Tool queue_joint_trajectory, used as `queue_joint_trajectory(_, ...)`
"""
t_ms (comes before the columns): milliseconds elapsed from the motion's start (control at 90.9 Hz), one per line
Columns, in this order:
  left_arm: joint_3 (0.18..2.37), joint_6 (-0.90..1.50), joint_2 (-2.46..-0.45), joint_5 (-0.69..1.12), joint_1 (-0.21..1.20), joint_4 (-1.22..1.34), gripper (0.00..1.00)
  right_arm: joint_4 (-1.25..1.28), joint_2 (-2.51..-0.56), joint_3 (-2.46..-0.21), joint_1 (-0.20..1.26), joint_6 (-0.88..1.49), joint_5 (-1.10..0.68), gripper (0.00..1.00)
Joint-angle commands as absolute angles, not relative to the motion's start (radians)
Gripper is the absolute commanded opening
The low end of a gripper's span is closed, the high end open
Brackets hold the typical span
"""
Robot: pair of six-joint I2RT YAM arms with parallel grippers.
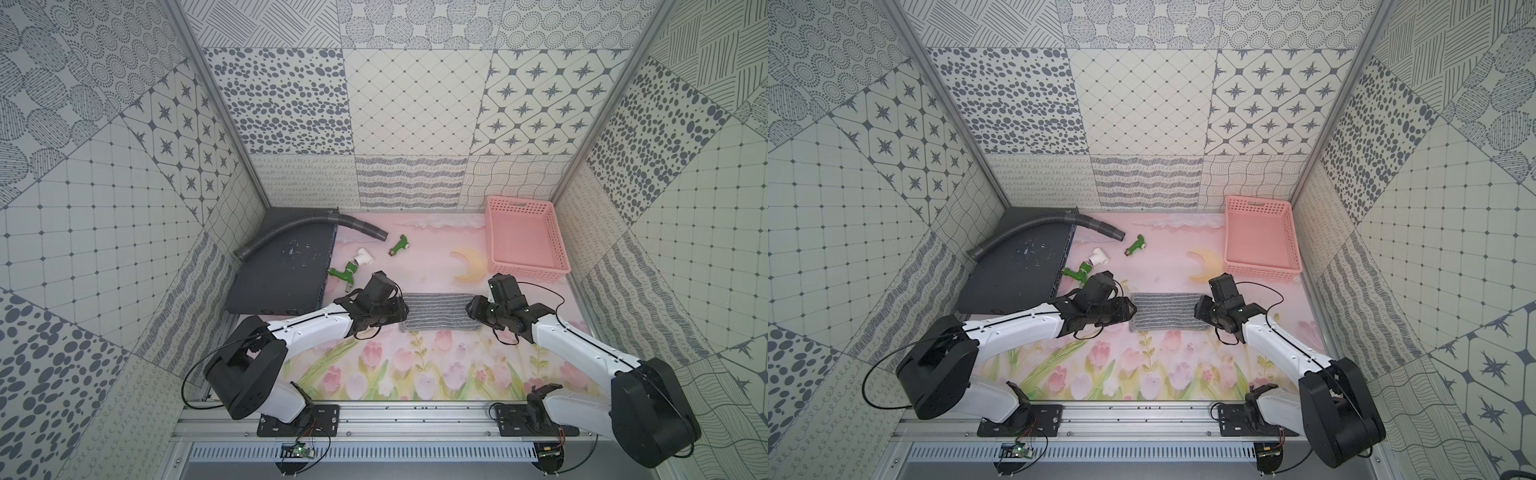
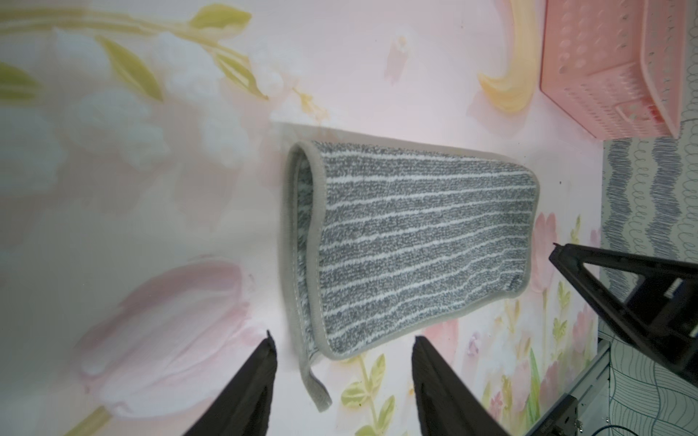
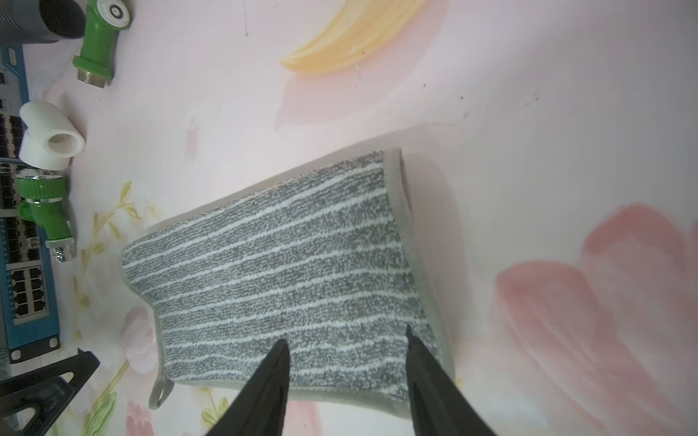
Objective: Fold the square dishcloth
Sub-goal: Fold the cleaning item at the center of the board.
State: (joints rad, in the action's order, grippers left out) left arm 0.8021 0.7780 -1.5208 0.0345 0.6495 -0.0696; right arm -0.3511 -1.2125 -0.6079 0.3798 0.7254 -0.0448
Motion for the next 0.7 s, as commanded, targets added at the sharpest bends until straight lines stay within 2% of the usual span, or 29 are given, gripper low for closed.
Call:
queue_joint_trajectory(0,0.824,0.845,-1.574,-0.048,0.678,-0.169,0.6,-0.356,-1.218,-0.624,0.375,0.719,-0.005,0.53)
queue_joint_trajectory(418,0.89,0.852,-1.719,-0.035,0.739,-0.186,0.54,-0.357,-1.247,-0.611,0.374,0.713,0.005,0.53)
queue_joint_trajectory(583,0.889,0.867,-1.754,-0.056,0.749,-0.202,0.48,-0.357,-1.247,-0.605,0.375,0.72,0.01,0.53)
queue_joint_trajectory(693,0.891,0.873,-1.774,-0.059,0.752,-0.189,0.4,-0.356,-1.255,-0.596,0.375,0.727,0.011,0.53)
